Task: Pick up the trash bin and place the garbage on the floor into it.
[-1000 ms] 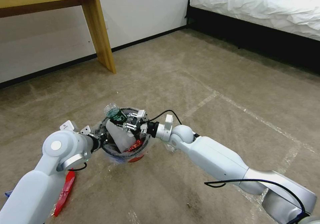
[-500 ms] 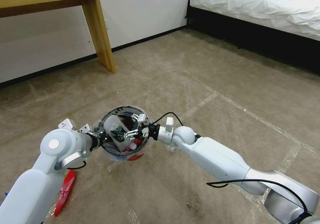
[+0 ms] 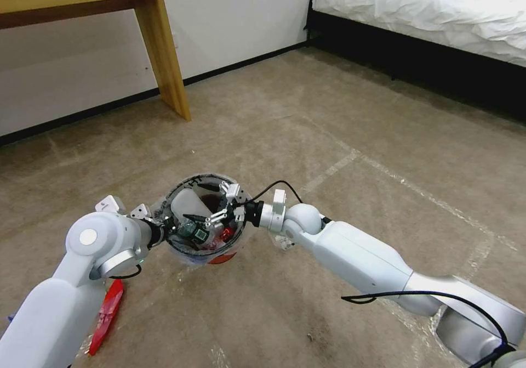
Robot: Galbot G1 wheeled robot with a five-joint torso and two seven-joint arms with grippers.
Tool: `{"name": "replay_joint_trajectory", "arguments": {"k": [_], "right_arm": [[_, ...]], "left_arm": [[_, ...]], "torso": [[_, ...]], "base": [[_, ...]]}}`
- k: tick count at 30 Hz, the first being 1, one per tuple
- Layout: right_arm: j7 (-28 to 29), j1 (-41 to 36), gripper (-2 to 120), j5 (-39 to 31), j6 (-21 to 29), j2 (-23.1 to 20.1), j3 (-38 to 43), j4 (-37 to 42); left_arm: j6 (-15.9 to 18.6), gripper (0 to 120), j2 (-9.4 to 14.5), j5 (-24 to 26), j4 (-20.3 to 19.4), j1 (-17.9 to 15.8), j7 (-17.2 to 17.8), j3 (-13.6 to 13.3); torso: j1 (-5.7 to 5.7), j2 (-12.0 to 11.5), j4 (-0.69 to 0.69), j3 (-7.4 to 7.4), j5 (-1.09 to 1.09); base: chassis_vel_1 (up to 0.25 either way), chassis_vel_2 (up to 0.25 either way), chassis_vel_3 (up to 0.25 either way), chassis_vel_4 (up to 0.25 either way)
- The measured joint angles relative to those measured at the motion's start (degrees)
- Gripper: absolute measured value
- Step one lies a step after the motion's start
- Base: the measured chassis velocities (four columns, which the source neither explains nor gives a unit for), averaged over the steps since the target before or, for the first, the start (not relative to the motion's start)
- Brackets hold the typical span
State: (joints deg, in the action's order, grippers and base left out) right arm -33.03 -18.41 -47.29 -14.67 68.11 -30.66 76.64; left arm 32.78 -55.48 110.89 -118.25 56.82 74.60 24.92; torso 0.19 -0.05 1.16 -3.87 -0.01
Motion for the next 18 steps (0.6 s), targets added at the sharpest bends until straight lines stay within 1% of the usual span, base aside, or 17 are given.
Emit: {"name": "replay_joint_trajectory", "arguments": {"k": [4, 11, 14, 15, 16, 18], "right_arm": [[0.7, 1.1, 100, -1.1, 0.0, -0.2, 1.9, 1.0], [2.9, 5.2, 100, -6.3, -0.4, -1.1, 6.6, 2.9], [3.2, 5.6, 100, -6.8, -0.5, -1.1, 7.2, 3.1], [4.2, 6.1, 100, -7.6, -0.7, -1.0, 9.1, 3.5], [4.2, 6.1, 100, -7.6, -0.7, -1.0, 9.1, 3.5], [6.1, 6.2, 100, -8.0, -0.8, -1.2, 11.4, 4.2]], "left_arm": [[0.1, 0, -0.1, -0.1, 0.3, 0.0, 0.0, 0.0], [0.1, 0, -0.2, -0.1, 1.1, 0.0, 0.0, -0.1], [0.1, 0, -0.2, -0.1, 1.1, 0.1, 0.0, -0.1], [0.1, 0, -0.2, 0.0, 1.1, 0.3, 0.0, 0.0], [0.1, 0, -0.2, 0.0, 1.1, 0.3, 0.0, 0.0], [0.1, 0, -0.2, 0.3, 1.1, 0.4, 0.1, 0.2]], "torso": [[0.00, 0.0, 0.00, 0.00, 0.00], [0.00, 0.0, 0.01, 0.00, 0.00], [0.00, 0.0, 0.01, 0.00, 0.00], [0.00, 0.0, 0.00, 0.00, 0.00], [0.00, 0.0, 0.00, 0.00, 0.00], [0.00, 0.0, -0.01, 0.00, -0.01]], "base": [[0.000, 0.000, 0.000, 0.000], [0.000, 0.000, 0.000, 0.000], [0.000, 0.000, 0.000, 0.000], [0.000, 0.000, 0.000, 0.000], [0.000, 0.000, 0.000, 0.000], [0.000, 0.000, 0.000, 0.000]]}}
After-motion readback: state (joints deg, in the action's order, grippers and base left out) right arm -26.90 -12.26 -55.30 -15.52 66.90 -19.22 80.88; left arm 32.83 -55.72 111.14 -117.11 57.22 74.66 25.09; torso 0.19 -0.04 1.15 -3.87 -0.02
